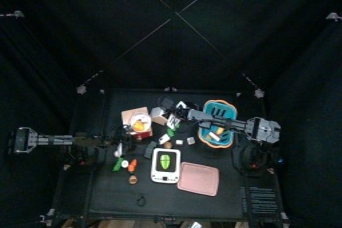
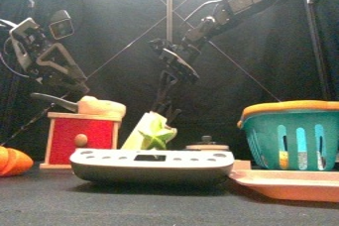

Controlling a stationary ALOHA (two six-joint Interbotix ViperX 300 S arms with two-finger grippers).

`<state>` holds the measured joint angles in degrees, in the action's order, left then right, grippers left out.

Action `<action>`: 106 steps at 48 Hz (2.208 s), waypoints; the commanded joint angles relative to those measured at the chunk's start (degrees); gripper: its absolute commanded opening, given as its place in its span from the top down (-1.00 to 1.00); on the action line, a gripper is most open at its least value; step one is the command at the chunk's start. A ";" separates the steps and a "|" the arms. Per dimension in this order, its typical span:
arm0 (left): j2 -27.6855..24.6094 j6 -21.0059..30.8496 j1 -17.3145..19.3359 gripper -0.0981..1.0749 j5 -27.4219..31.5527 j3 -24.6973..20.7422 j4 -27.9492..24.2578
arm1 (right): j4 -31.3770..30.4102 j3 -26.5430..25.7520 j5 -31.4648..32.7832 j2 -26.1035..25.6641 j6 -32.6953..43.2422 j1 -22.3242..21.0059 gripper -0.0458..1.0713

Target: Pull out cleaver

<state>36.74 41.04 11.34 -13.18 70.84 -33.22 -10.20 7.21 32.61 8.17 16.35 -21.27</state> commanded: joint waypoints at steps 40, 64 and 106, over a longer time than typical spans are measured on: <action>-0.09 -0.09 0.09 -0.50 -0.18 -0.62 0.09 | -2.20 7.21 -1.14 -16.00 0.18 0.26 0.21; -0.09 -0.09 0.09 -0.50 -0.35 -0.88 0.00 | -2.29 16.79 -6.15 -28.39 0.26 3.34 0.21; -0.09 -0.09 0.09 -0.50 -0.53 -0.62 0.00 | 1.67 30.50 -24.96 -36.65 0.26 3.69 0.21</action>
<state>36.74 40.96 11.34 -13.18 70.84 -33.31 -8.44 38.23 8.53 -27.25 16.61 -17.84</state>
